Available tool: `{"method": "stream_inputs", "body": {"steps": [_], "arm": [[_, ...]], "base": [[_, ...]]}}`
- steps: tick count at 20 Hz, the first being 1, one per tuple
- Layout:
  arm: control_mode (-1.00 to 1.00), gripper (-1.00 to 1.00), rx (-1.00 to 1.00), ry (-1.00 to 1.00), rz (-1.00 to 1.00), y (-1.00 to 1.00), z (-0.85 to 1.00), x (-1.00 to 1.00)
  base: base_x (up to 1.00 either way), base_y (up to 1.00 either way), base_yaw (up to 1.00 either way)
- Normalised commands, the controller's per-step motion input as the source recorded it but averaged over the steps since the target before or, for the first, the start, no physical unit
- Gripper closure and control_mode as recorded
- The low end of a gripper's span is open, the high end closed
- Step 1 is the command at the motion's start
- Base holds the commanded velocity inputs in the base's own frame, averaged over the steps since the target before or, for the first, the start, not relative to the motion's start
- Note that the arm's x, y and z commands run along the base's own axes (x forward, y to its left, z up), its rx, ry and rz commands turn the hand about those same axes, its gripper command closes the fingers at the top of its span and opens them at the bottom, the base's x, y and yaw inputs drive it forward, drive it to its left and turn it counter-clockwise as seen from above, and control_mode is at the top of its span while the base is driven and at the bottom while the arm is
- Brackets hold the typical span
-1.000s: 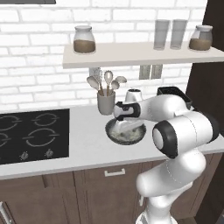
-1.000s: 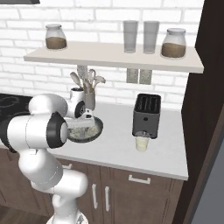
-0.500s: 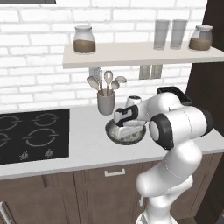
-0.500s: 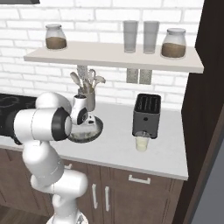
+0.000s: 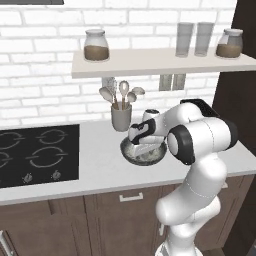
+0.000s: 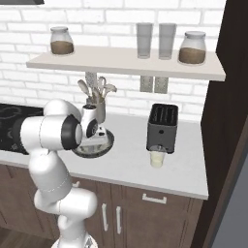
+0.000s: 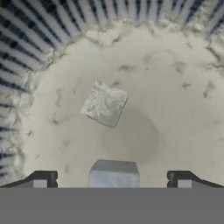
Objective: Grab a lemon wedge from the fridge and one ice cube from the ice bowl, and put them in the glass of lemonade.
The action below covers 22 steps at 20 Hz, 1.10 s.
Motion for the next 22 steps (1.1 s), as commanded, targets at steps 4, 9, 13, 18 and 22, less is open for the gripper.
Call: {"method": "stream_inputs", "body": {"steps": [4,9,13,18,22], "arm": [[-1.00,-1.00,0.00,0.00,0.00,0.00,-0.06,0.02],[-1.00,-1.00,0.00,0.00,0.00,0.00,-0.23,0.00],[-1.00,-1.00,0.00,0.00,0.00,0.00,-0.13,0.00],[-1.00,-1.00,0.00,0.00,0.00,0.00,0.00,-0.03],[-1.00,-1.00,0.00,0.00,0.00,-0.01,0.00,0.00]], "base": [[0.00,0.00,0.00],[0.00,0.00,0.00],[0.00,0.00,0.00],[0.00,0.00,0.00],[0.00,0.00,0.00]]}}
